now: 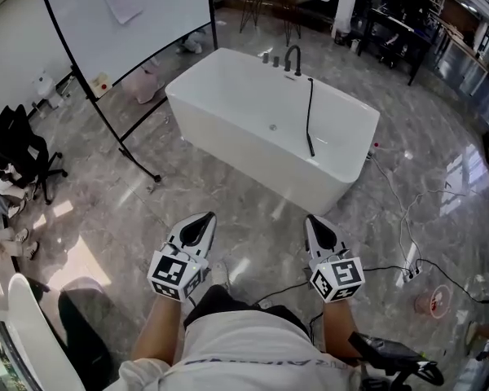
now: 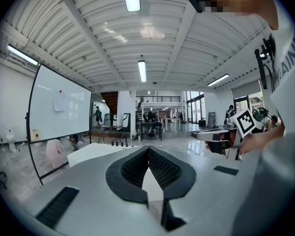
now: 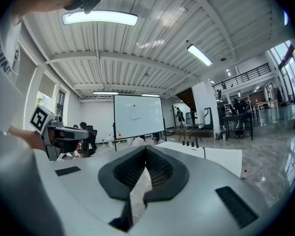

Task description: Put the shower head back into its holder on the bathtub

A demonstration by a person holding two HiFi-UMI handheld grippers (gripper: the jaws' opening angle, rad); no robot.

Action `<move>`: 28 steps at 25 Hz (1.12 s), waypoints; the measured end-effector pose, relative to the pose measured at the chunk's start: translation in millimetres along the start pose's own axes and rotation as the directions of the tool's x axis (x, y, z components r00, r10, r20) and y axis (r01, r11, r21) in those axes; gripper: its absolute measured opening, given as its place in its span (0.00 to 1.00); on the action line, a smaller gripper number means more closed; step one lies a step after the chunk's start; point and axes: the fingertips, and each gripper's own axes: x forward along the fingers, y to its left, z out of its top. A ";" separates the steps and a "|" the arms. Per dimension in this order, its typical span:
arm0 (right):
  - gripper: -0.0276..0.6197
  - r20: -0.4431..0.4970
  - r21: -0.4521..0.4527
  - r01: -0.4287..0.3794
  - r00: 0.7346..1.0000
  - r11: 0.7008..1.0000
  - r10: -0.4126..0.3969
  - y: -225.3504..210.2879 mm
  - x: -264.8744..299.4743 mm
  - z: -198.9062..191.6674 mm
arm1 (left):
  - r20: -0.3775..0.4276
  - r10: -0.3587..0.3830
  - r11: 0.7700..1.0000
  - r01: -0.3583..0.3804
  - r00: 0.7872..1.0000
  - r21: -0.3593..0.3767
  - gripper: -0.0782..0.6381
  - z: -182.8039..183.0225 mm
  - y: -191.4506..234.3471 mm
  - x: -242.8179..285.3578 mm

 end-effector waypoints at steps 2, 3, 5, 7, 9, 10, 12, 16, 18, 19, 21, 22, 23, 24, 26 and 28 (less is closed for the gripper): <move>0.06 0.012 -0.002 0.021 1.000 1.000 -0.021 -11.7 5.3 1.5 | 0.021 -0.026 1.000 0.026 0.999 -0.012 0.13 4.1 0.2 14.2; 0.06 0.014 -0.005 0.030 0.999 1.000 -0.029 -17.9 7.3 2.0 | 0.030 -0.039 0.999 0.039 0.999 -0.007 0.13 6.3 -0.9 21.9; 0.06 0.012 -0.014 0.044 0.999 0.999 -0.044 -29.7 11.9 3.1 | 0.031 -0.055 0.998 0.054 0.998 0.013 0.13 7.9 -1.3 38.7; 0.06 0.008 -0.020 0.063 0.998 0.998 -0.062 -41.4 18.9 6.8 | 0.024 -0.069 0.997 0.069 0.997 0.018 0.13 8.2 2.5 56.9; 0.06 0.008 -0.028 0.081 0.997 0.996 -0.081 -51.7 27.9 11.8 | 0.026 -0.089 0.996 0.089 0.996 0.011 0.13 10.7 8.2 74.7; 0.06 0.008 -0.032 0.088 0.996 0.996 -0.088 -56.4 33.5 13.6 | 0.029 -0.099 0.995 0.098 0.995 0.010 0.13 12.5 11.6 83.5; 0.06 0.008 -0.030 0.103 0.995 0.994 -0.103 -65.7 47.6 15.3 | 0.029 -0.116 0.993 0.116 0.993 0.017 0.13 15.9 19.5 101.4; 0.06 0.000 -0.011 0.118 0.993 0.993 -0.118 -78.5 94.6 16.6 | 0.014 -0.146 0.989 0.145 0.989 0.028 0.13 20.9 48.0 138.2; 0.06 -0.002 -0.013 0.118 0.993 0.993 -0.118 -80.3 124.9 20.4 | 0.009 -0.152 0.988 0.152 0.988 0.032 0.13 23.3 71.2 154.6; 0.06 0.000 -0.013 0.120 0.993 0.993 -0.120 -81.1 140.0 22.7 | 0.007 -0.152 0.988 0.151 0.988 0.035 0.13 24.4 84.6 162.2; 0.06 0.002 -0.015 0.127 0.992 0.992 -0.127 -82.1 170.1 27.3 | 0.010 -0.147 0.989 0.147 0.989 0.035 0.13 26.9 114.1 175.6; 0.06 0.002 -0.017 0.130 0.992 0.991 -0.130 -81.8 185.4 29.3 | 0.014 -0.144 0.989 0.143 0.989 0.033 0.13 28.3 129.9 181.4; 0.06 0.001 -0.019 0.133 0.991 0.991 -0.133 -80.9 200.9 31.0 | 0.018 -0.140 0.990 0.139 0.990 0.031 0.13 29.6 146.2 186.7; 0.06 -0.001 -0.022 0.134 0.991 0.991 -0.134 -79.5 216.5 32.6 | 0.020 -0.135 0.991 0.134 0.991 0.029 0.13 30.5 163.0 191.6; 0.06 -0.008 -0.034 0.135 0.991 0.990 -0.135 -75.4 248.0 36.1 | 0.019 -0.123 0.992 0.122 0.992 0.019 0.13 30.6 197.4 200.8; 0.06 -0.011 -0.051 0.138 0.990 0.989 -0.139 -70.7 276.1 40.9 | 0.012 -0.115 0.993 0.115 0.993 0.001 0.13 28.6 231.2 208.0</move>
